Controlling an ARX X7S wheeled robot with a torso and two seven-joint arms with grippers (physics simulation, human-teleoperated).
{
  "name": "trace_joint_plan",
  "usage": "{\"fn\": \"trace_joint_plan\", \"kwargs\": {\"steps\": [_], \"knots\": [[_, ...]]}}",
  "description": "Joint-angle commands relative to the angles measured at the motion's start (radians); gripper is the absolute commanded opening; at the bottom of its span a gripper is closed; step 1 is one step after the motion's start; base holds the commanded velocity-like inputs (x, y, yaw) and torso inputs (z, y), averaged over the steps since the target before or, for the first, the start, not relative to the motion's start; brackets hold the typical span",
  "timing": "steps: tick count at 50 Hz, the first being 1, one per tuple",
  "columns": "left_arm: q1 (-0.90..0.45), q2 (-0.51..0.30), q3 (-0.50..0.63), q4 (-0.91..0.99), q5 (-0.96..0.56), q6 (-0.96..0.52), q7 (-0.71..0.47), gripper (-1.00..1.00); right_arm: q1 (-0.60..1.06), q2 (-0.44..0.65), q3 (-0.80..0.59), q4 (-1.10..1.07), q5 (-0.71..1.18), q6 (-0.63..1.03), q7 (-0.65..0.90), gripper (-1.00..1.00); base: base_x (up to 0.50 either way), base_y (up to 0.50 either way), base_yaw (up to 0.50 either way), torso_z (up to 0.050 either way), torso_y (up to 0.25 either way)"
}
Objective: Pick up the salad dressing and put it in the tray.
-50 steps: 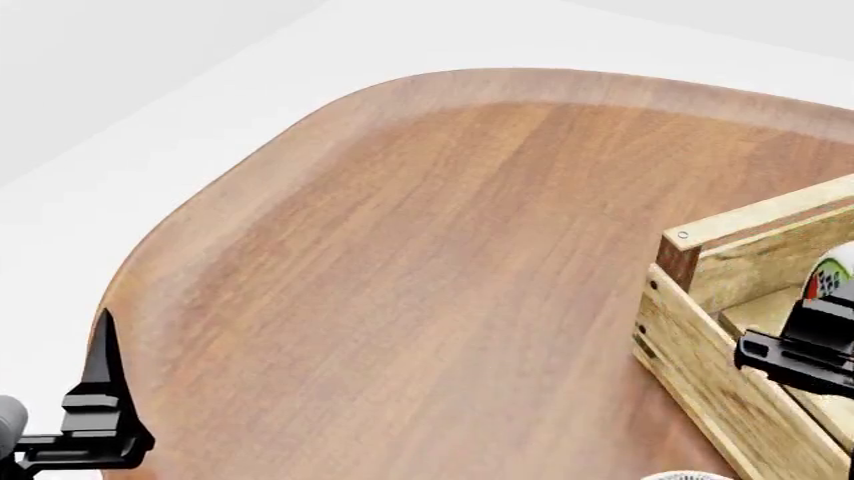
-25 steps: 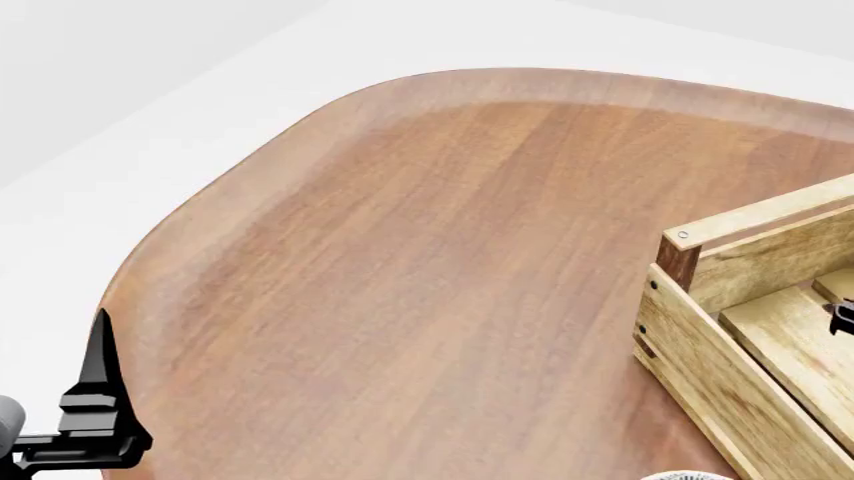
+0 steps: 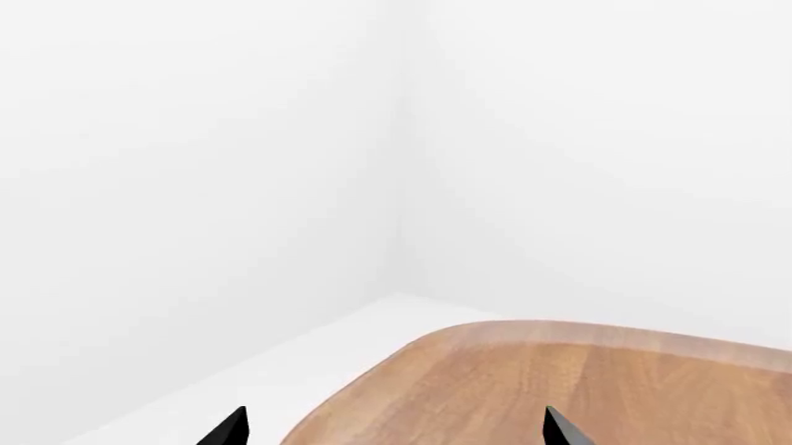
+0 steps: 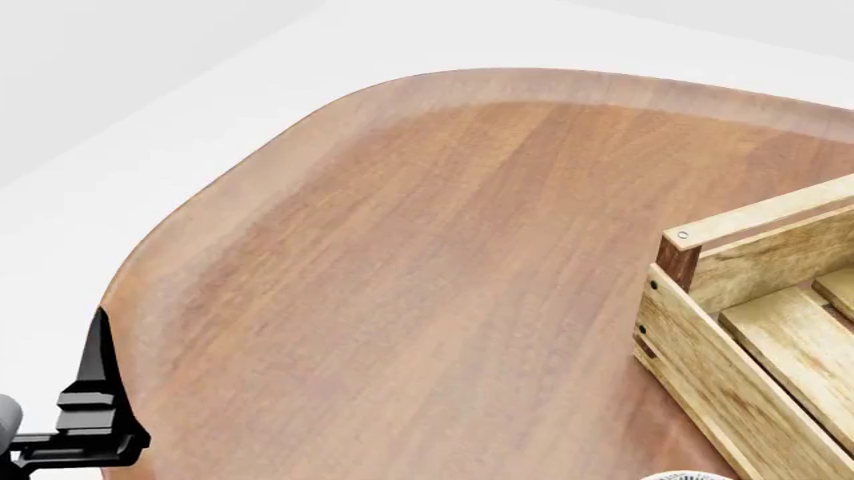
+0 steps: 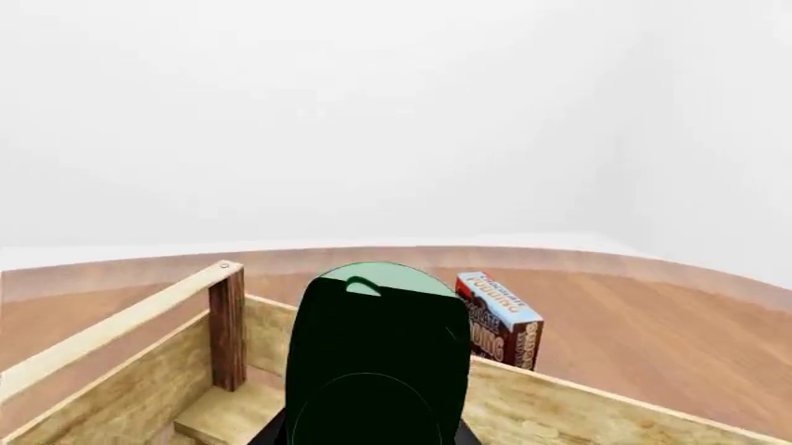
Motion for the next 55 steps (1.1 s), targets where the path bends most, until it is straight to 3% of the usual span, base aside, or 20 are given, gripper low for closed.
{"fn": "trace_joint_plan", "kwargs": {"steps": [1, 26, 35, 55], "knots": [[-0.003, -0.004, 0.000, 0.001, -0.003, 0.000, -0.003, 1.00, 0.091, 0.003, -0.008, 0.222, -0.064, -0.071, 0.003, -1.00, 0.00, 0.00, 0.00, 0.000, 0.000], [-0.015, -0.013, 0.010, 0.009, -0.003, -0.010, -0.012, 1.00, 0.267, -0.002, -0.037, 0.755, -0.102, -0.287, -0.062, -1.00, 0.00, 0.00, 0.00, 0.000, 0.000], [-0.013, -0.014, 0.013, 0.004, -0.001, -0.005, -0.013, 1.00, 0.381, -0.004, -0.056, 1.085, -0.132, -0.465, -0.091, -1.00, 0.00, 0.00, 0.00, 0.000, 0.000], [-0.011, -0.016, 0.020, -0.002, 0.000, 0.001, -0.016, 1.00, 0.335, -0.028, 0.029, 1.096, -0.187, -0.486, -0.093, -1.00, 0.00, 0.00, 0.00, 0.001, 0.001]]}}
